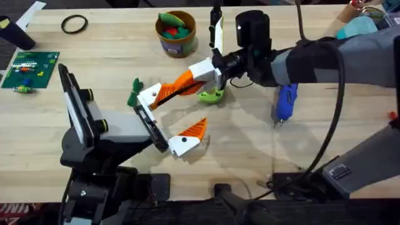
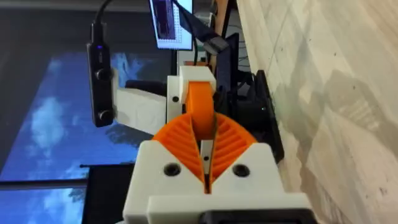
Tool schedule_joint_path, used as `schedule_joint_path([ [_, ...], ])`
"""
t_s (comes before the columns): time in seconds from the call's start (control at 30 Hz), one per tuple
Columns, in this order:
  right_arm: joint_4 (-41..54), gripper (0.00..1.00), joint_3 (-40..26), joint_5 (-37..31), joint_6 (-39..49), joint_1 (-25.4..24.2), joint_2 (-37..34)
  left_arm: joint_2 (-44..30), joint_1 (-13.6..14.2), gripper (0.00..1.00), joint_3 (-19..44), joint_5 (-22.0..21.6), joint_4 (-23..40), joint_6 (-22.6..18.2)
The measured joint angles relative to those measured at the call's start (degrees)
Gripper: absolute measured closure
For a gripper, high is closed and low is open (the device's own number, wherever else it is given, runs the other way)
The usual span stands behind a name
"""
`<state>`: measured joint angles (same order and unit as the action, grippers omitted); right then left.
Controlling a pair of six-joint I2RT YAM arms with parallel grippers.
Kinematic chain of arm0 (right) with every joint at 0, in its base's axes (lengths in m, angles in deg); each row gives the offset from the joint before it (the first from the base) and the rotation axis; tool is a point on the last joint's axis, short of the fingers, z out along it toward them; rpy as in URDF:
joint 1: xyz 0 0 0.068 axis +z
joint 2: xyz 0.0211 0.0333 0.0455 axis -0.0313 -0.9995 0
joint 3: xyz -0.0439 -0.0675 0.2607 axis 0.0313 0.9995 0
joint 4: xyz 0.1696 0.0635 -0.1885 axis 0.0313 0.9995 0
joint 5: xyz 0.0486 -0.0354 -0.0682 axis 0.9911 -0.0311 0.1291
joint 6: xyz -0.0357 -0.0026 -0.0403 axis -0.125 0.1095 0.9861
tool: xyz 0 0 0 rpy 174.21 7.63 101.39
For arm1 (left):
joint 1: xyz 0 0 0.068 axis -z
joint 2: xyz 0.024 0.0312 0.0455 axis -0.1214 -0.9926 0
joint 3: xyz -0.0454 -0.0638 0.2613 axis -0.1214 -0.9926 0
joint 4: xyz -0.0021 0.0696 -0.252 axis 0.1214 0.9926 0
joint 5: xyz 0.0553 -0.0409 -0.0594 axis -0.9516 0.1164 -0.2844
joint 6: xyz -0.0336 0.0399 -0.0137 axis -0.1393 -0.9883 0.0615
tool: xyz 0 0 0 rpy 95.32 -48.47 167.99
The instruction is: Pick up the gripper from the table and insert it into the empty holder that is missing its gripper. Then pick up a screw, insert it into the mounting hole, and use the screwdriver to tighten it. Finally, clean up the table by picking up the vegetable and placing it into the bucket.
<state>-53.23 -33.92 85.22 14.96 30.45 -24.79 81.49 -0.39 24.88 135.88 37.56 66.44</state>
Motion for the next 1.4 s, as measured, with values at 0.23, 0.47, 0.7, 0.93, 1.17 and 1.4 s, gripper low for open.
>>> schedule_joint_path([
  [0.23,-1.15,0.994,0.00,-1.00,-0.69,0.30,0.00,0.00,-0.10,0.017,0.00,-0.27,-0.02,0.02],
  [0.47,-2.42,0.994,0.00,-2.15,-2.05,0.70,0.00,0.02,-0.33,0.017,0.00,-0.81,-0.02,0.03],
  [0.7,-2.89,0.994,0.00,-2.88,-3.22,0.97,0.00,0.02,-0.44,0.017,0.00,-1.24,-0.07,0.02],
  [0.93,-2.94,0.994,0.02,-2.91,-3.47,0.97,0.00,0.02,-0.44,0.017,0.00,-1.26,-0.07,0.02],
  [1.17,-7.80,0.994,3.94,-6.62,-4.97,1.48,3.04,0.02,-0.42,0.017,0.00,-1.16,-0.13,-0.37],
  [1.4,-8.75,0.994,5.62,-10.59,-6.66,2.41,4.48,0.01,-0.52,0.017,0.00,-1.79,-0.11,-0.21],
])
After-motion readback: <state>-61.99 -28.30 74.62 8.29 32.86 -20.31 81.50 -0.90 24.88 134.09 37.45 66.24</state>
